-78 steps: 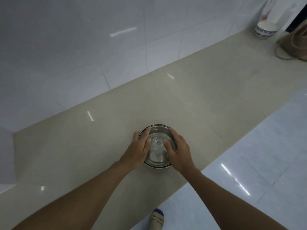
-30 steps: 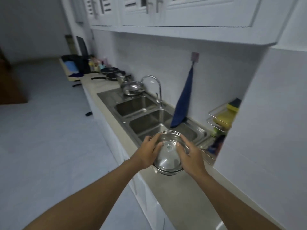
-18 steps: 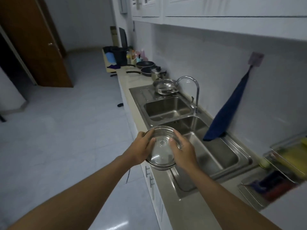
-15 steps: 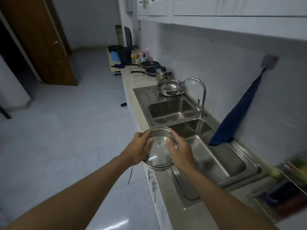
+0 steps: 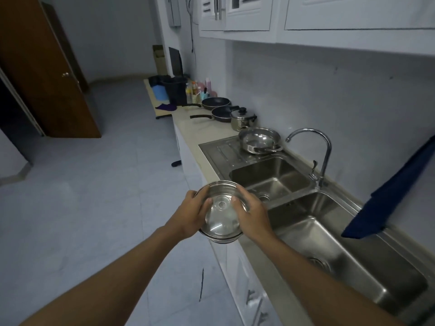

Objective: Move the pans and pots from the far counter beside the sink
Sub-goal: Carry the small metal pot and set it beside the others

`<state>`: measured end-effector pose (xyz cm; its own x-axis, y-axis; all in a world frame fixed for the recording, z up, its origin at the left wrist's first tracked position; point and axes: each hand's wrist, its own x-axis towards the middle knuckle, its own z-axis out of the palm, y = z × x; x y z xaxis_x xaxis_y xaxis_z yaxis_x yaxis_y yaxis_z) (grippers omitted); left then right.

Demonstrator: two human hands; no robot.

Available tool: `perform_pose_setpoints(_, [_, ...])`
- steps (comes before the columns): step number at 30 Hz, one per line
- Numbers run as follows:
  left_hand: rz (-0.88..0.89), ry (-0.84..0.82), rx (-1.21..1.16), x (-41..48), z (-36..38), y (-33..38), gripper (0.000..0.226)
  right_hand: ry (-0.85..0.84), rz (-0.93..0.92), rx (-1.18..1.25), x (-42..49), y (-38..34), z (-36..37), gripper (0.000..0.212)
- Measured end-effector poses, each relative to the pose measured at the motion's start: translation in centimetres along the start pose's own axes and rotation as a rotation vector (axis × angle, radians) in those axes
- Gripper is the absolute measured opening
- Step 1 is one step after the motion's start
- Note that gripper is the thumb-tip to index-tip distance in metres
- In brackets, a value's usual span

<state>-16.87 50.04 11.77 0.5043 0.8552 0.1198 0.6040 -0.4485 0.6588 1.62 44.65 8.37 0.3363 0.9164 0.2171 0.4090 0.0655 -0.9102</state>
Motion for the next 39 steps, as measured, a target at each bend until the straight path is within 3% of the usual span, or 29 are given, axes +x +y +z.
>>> perform_pose_setpoints(10, [0.047,-0.048,-0.037,10.1,-5.0,-8.5,0.046,0.06,0.019,-0.065,10.3,-0.2,7.9,0.046])
perform_pose_setpoints(29, [0.072,-0.093,0.001,39.7,-12.0,-22.8,0.046,0.084,0.117,-0.024,40.6,3.3,19.8,0.046])
perform_pose_setpoints(39, [0.183,-0.226,-0.009,55.2,-16.1,-30.9,0.043,0.254,0.185,0.03,53.9,4.9,27.3,0.044])
